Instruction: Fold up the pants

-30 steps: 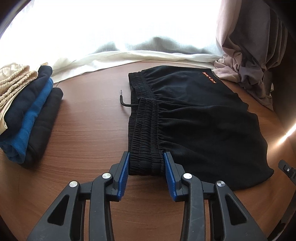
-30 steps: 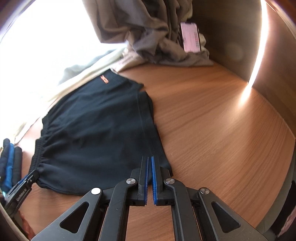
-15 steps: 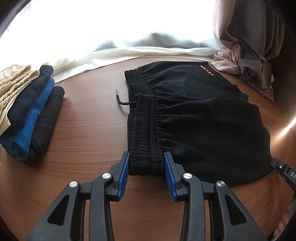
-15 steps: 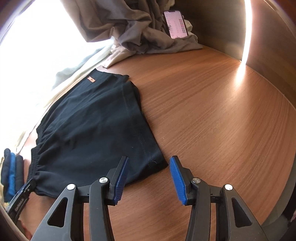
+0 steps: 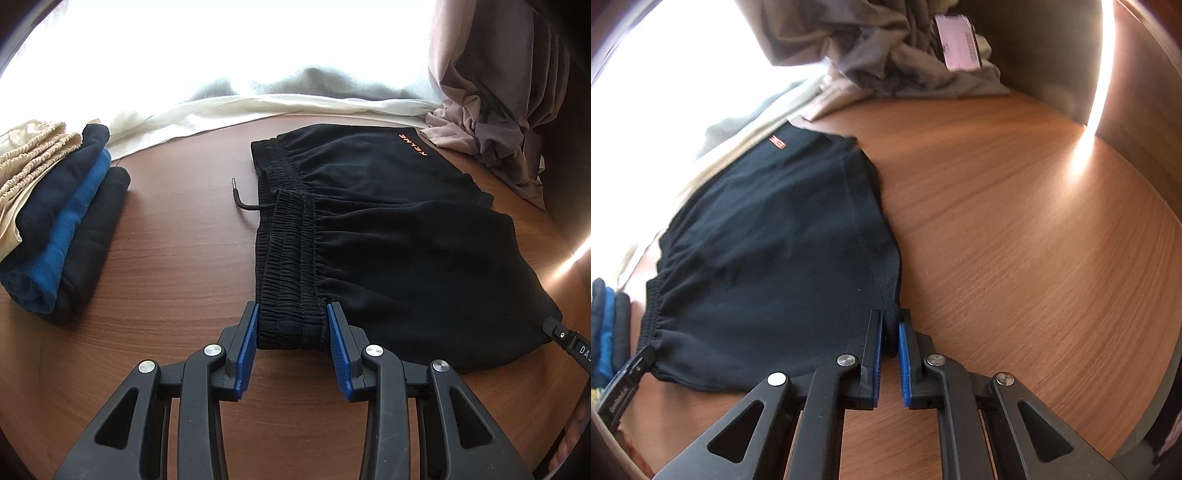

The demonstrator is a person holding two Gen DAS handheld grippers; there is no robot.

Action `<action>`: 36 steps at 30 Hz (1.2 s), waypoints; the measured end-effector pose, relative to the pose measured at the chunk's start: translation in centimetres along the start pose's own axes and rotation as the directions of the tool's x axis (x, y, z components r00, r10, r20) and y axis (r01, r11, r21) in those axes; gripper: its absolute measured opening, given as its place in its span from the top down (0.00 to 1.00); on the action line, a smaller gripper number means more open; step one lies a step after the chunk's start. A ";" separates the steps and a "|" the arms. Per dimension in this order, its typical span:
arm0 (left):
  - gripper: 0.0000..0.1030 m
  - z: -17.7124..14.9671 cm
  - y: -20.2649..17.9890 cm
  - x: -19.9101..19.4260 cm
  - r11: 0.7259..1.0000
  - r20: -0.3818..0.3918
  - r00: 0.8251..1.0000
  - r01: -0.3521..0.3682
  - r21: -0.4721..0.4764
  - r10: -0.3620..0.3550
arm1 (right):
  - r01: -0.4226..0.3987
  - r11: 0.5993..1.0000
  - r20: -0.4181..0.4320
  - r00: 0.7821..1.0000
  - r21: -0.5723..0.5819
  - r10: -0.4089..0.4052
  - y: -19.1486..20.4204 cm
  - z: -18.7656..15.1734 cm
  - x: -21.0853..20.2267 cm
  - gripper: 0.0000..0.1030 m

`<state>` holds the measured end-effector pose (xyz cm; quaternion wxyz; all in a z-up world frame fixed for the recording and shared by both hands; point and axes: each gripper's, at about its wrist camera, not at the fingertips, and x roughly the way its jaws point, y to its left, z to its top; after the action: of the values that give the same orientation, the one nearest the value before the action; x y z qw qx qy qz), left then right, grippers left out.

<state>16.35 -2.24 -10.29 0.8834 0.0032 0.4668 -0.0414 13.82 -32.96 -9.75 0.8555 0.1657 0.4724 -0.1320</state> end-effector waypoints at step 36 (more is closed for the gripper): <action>0.65 2.8 0.3 -9.1 0.980 0.078 0.987 -0.129 -0.155 0.142 | -0.244 0.912 0.248 0.910 -0.329 0.333 6.0 10.5 -10.5 0.91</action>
<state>13.56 -1.42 -1.20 0.9018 -0.0328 0.4276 0.0539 18.63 -31.07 5.40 0.9419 0.0848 0.3220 0.0447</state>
